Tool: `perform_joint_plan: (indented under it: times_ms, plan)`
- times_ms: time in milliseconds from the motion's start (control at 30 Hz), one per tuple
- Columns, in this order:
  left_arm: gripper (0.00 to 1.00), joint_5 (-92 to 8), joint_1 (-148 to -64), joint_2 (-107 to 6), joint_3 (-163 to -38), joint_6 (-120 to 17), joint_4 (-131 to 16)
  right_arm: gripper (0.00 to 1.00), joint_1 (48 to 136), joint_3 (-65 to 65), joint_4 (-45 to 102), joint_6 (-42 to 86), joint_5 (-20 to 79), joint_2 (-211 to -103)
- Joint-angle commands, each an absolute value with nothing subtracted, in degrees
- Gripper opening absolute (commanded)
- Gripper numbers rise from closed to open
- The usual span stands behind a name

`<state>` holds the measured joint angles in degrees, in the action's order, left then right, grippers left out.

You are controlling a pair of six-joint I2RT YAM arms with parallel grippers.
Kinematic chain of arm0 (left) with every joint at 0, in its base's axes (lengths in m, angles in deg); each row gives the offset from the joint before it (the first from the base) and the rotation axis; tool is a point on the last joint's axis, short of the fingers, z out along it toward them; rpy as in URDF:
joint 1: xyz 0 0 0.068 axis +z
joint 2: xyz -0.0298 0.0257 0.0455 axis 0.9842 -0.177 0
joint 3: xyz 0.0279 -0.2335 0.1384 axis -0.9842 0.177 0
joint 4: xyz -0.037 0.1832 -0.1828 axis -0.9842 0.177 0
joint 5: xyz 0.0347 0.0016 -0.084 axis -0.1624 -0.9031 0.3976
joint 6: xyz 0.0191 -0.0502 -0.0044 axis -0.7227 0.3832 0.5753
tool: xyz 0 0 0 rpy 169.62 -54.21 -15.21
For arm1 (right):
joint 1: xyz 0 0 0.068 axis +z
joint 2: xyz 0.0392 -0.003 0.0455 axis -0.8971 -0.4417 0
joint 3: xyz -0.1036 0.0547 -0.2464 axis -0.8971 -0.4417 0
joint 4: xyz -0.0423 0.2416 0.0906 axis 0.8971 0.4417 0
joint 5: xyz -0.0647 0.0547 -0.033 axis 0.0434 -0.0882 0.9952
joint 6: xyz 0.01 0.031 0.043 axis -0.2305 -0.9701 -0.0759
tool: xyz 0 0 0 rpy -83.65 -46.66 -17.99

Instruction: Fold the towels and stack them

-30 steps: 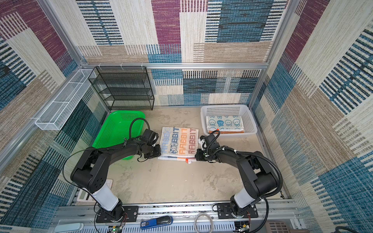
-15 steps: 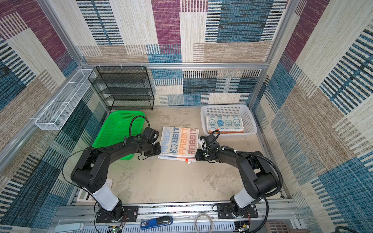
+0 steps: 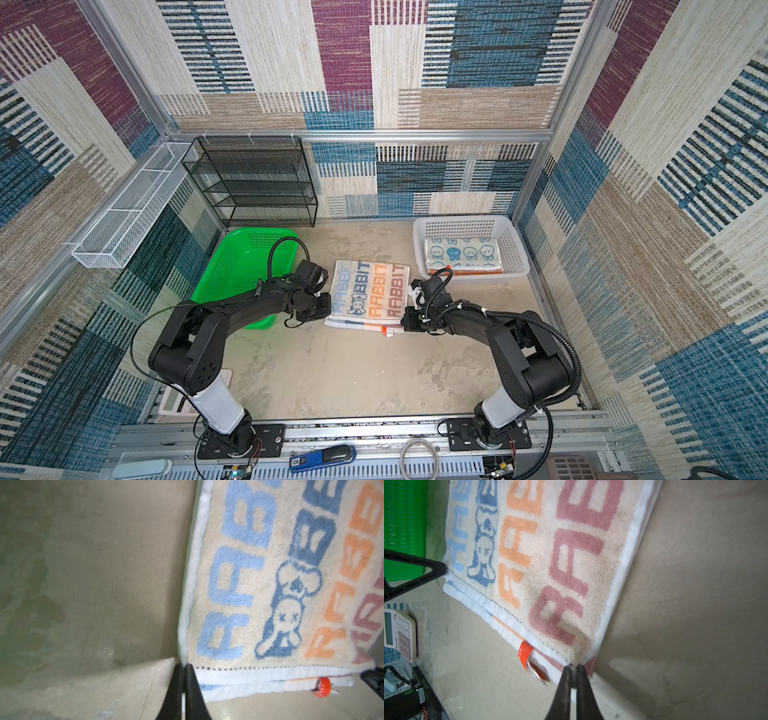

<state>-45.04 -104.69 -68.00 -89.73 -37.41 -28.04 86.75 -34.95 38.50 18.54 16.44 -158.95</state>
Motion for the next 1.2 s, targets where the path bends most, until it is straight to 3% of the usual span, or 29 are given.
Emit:
perform_joint_plan:
  times_ms: [0, 133, 367, 500, 1067, 1167]
  plan:
    - [0.00, -46.9, -104.6, -67.0, -91.1, -39.3, -25.6, 0.02, 86.8, -34.1, 38.8, 18.9, 16.6, -158.2]
    - [0.02, -47.1, -104.7, -66.9, -93.2, -40.3, -23.6, 0.01, 86.7, -33.0, 40.0, 19.5, 17.0, -157.6]
    - [0.25, -45.3, -104.7, -68.7, -93.8, -39.8, -24.0, 0.01, 86.7, -33.2, 39.1, 19.5, 16.6, -158.7]
    - [0.31, -44.6, -104.7, -69.5, -93.3, -39.5, -25.1, 0.01, 86.9, -33.8, 38.6, 19.3, 16.4, -158.8]
    - [0.29, -47.3, -104.7, -70.7, -92.2, -40.4, -24.9, 0.01, 87.0, -34.4, 37.8, 18.9, 16.1, -159.2]
    - [0.25, -47.2, -104.7, -70.6, -92.2, -40.2, -25.2, 0.01, 87.0, -34.5, 37.8, 18.9, 16.3, -159.3]
